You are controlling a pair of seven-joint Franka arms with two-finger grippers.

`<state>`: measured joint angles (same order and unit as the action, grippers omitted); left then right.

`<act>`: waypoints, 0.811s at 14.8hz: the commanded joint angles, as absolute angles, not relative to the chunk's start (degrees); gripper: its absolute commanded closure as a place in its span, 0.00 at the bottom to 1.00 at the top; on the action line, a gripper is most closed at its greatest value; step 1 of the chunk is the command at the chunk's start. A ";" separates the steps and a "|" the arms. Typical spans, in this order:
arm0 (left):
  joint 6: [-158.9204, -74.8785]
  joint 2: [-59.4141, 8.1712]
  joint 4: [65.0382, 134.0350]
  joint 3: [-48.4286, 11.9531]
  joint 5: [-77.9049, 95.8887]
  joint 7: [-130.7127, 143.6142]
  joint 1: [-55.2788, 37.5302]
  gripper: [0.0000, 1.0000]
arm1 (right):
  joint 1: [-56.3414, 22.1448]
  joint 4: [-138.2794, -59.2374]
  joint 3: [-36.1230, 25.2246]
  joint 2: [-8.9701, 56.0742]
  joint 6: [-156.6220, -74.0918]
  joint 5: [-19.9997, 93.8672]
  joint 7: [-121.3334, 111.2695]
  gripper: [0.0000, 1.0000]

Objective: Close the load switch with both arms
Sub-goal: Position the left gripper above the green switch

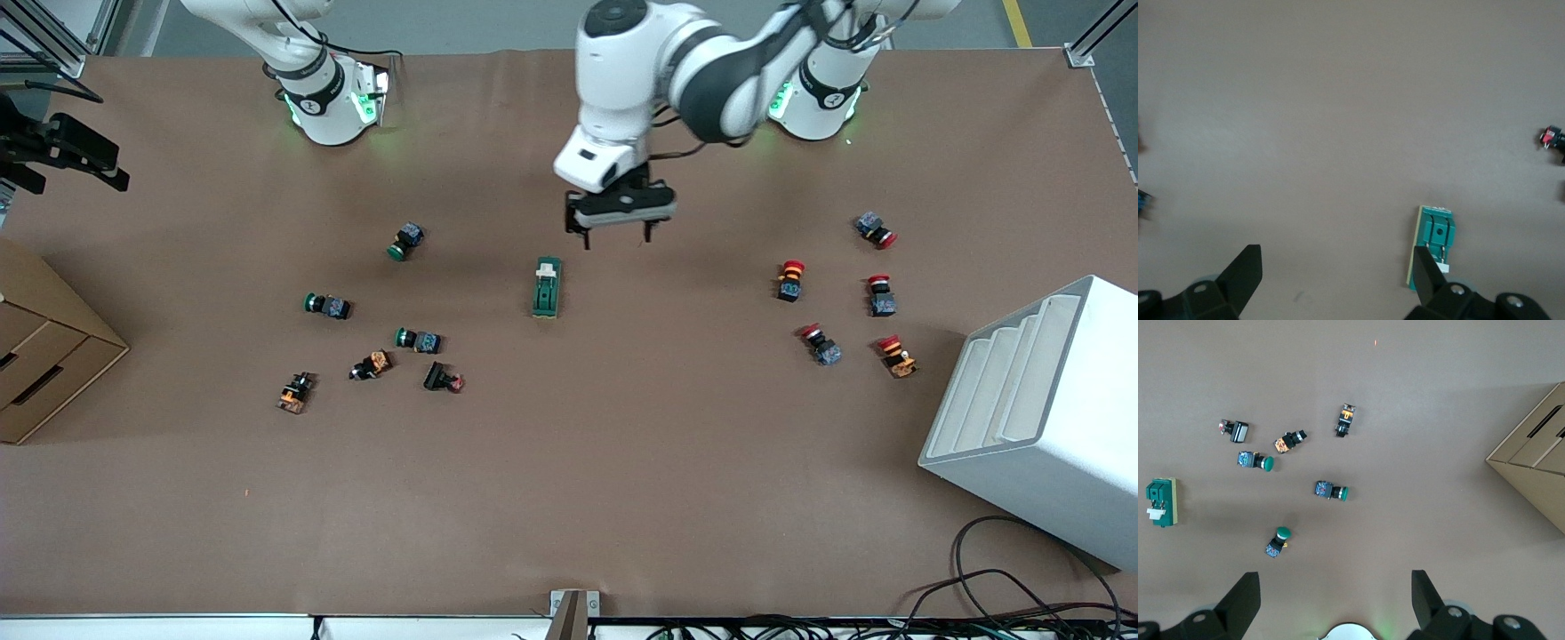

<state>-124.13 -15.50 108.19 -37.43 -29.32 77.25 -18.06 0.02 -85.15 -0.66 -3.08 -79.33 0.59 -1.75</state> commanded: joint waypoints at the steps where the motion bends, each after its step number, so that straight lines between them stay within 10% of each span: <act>1: -125.07 -20.73 107.49 -37.35 -37.85 88.99 -22.39 0.00 | 0.61 -85.25 -0.53 -1.24 -81.73 0.44 -2.37 0.00; 12: -123.58 -37.43 109.07 -37.27 -75.29 126.19 -36.02 0.01 | -9.03 -88.33 -0.09 4.83 -85.34 -2.29 31.14 0.00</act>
<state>-124.49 -34.90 109.72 -37.31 -70.25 122.39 -34.50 -5.24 -87.26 -0.17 4.21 -84.62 -2.09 20.20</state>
